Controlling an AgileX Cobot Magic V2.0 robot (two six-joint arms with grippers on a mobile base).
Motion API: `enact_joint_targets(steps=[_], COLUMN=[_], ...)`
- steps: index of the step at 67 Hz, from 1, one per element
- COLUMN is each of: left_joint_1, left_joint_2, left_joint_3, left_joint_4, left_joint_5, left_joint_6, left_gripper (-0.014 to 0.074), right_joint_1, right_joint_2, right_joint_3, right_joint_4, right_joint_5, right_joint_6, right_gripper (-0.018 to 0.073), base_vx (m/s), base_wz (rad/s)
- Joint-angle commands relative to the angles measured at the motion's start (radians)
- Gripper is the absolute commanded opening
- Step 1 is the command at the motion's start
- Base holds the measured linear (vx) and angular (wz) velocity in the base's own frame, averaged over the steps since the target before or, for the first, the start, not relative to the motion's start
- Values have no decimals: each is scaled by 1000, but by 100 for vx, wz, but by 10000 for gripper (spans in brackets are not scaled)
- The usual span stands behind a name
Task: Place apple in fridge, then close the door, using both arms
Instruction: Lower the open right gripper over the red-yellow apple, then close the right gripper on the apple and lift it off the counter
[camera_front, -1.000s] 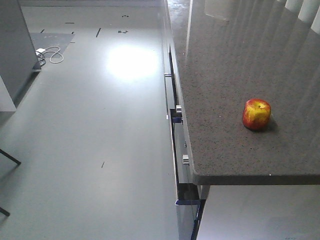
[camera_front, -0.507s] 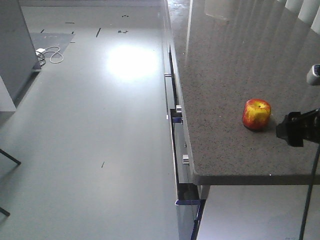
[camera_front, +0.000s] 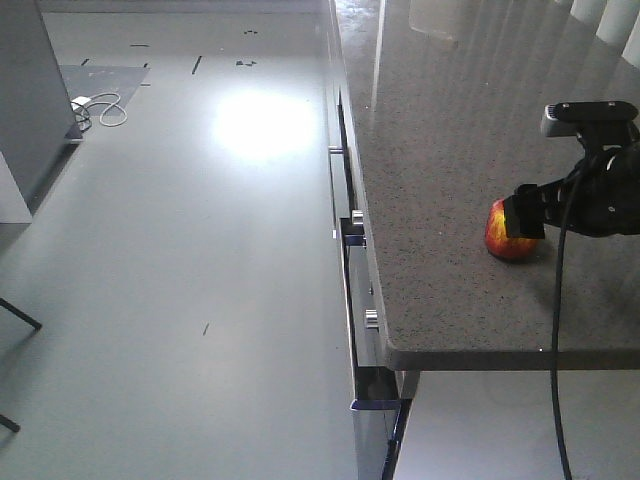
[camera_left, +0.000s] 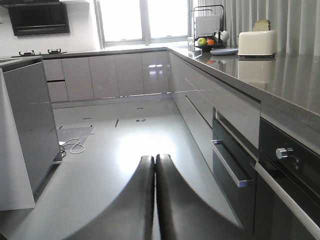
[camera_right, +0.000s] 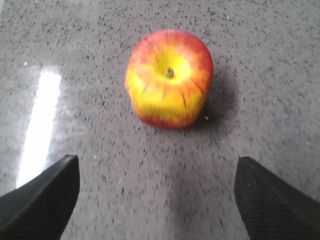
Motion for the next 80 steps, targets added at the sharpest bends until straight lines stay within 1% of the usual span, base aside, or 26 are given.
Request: enact_joint_targets(steps=[1,17,31,43,52,58,71,73,76,80], left_joint_1=[-9,-9,-9,-9,-9,-9,-9,-9,-9,-9], left_joint_2=[-14,-14,-14,-14,-14,-14,-14,-14,-14,-14], left_joint_3=[-18,-18,-18,-18,-18,-18,-18,-18,-18,-18], left_joint_4=[-1,-1,-1,-1,-1,-1,-1,-1,-1,-1], left_joint_5=[-68,-68,-68,-68,-68,-68,-68,-68,-68,-68], left_joint_6=[2,2,2,2,2,2,2,2,2,2], left_gripper=[-6,-6,-6,-6,-6,-6,-6,-6,-6,-6], right_joint_1=[-5,-5,-5,-5,-5,-5,-5,-5,-5,-5], right_joint_2=[23,161,257,320,341,344,335,329,321,306], right_joint_3=[-91,-251,-353,-384,-384,-384,-384,-384,-384,-384], right_joint_4=[8,4,-56,-28,-35,-42,-42,-38,-35,-34], right_joint_5=[-23,24,67,64,62,63,81,85,95,119], right_joint_6=[-10,-10,17,17,17,17,20,22,29,34], right_gripper=[596,595,595,595,589,550,382,370,326,290], base_vx=[0,0,0,0,0,0,0,0,0,0], base_wz=[0,0,0,0,0,0,0,0,0,0])
